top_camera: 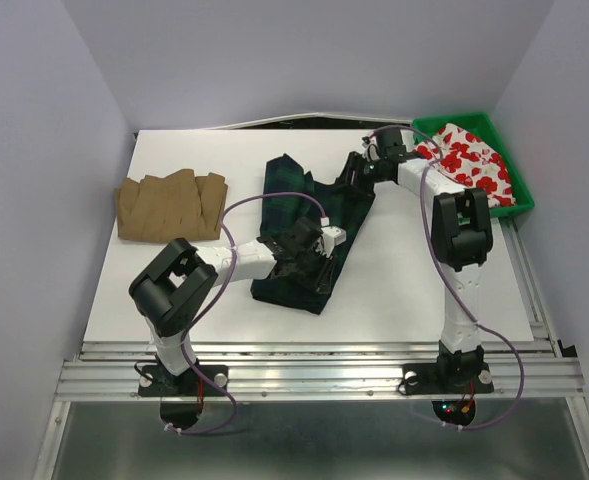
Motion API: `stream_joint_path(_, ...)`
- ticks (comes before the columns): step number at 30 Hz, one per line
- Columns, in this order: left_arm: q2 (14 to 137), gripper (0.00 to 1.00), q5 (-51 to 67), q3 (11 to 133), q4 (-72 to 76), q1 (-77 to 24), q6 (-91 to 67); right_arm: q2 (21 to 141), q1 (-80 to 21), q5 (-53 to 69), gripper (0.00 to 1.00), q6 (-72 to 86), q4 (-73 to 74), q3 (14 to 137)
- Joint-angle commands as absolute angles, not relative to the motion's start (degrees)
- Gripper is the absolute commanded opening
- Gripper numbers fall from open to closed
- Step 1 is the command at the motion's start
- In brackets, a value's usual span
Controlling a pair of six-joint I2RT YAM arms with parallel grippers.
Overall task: Fold and stack the skirts
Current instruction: Fold the skirt
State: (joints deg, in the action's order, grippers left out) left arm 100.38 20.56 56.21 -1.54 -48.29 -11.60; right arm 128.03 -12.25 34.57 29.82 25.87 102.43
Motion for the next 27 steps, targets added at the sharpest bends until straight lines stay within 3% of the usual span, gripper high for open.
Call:
stream_joint_path(1,100.1,0.38,19.2,54.9,-4.5,-48.1,-10.4,128.7,-13.3,35.2,0.52,30.2,23.4,105.8)
stream_joint_path(9,100.2,0.38,19.6,55.5,-4.5,-48.0,-10.7,131.1,-13.9,32.7,0.55,29.5,25.0,107.4)
stream_joint_path(12,100.3,0.38,19.3,55.3,-4.5,-47.8,-10.6,131.0,-14.4,33.1,0.35,29.3,24.4,108.3)
stream_joint_path(13,100.5,0.38,19.3,55.2,-4.5,-47.8,-10.7,130.8,-14.4,33.4,0.19,29.0,24.5,108.5)
stream_joint_path(14,100.7,0.38,19.2,55.2,-4.4,-47.5,-11.2,129.9,-14.4,34.1,0.1,28.7,24.4,108.8)
stream_joint_path(16,101.2,0.38,19.9,55.2,-4.3,-45.4,-11.9,128.7,-14.4,35.6,0.01,28.0,24.3,108.9)
stream_joint_path(27,102.7,0.38,21.6,54.3,-3.9,-41.7,-13.1,112.6,-12.5,34.7,0.01,27.3,22.6,93.9)
